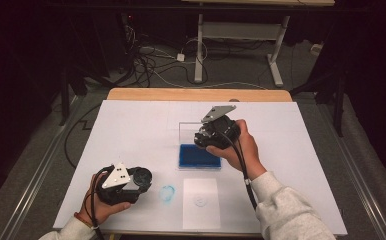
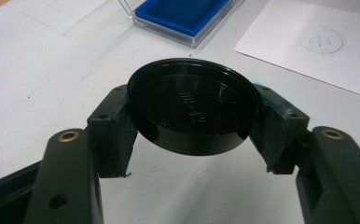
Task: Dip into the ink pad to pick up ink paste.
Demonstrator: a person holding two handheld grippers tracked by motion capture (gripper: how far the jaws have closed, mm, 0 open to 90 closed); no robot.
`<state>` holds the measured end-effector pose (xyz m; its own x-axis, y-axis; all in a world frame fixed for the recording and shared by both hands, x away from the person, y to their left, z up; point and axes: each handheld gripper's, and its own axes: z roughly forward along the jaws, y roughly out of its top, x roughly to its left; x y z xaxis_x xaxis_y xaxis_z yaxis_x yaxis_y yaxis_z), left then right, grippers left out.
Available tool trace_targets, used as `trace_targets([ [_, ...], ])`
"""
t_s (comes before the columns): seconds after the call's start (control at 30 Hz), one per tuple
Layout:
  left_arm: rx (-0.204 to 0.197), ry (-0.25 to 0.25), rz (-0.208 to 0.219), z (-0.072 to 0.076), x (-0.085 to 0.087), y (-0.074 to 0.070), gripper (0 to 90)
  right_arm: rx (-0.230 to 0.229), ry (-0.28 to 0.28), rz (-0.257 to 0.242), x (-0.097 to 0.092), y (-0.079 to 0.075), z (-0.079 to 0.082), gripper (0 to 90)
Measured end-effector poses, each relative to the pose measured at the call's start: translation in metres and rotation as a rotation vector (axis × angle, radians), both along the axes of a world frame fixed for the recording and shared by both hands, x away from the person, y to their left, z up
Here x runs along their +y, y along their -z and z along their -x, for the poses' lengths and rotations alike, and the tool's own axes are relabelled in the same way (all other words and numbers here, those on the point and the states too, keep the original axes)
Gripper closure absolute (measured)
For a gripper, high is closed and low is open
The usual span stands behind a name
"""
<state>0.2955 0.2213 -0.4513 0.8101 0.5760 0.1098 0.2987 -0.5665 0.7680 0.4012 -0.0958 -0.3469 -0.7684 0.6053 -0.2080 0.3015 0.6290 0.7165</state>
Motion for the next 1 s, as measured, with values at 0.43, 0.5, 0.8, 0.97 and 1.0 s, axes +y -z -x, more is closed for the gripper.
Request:
trace_targets([
  [0.43,0.009,0.004,-0.005,-0.001,-0.001,0.001,36.4,0.074,0.013,0.042,-0.007,0.037,-0.005,57.3],
  [0.5,0.011,0.005,-0.008,-0.001,-0.001,0.001,36.4,0.088,0.010,0.048,-0.007,0.047,-0.008,57.3],
  [0.8,0.009,0.007,-0.025,-0.001,-0.002,0.002,36.4,0.116,0.020,0.077,-0.006,0.066,-0.011,57.3],
  [0.97,0.009,0.009,-0.027,-0.002,-0.003,0.003,36.4,0.128,0.028,0.071,-0.008,0.071,-0.013,57.3],
  [1.0,0.008,0.008,-0.028,-0.001,-0.003,0.003,36.4,0.131,0.028,0.071,-0.008,0.072,-0.014,57.3],
])
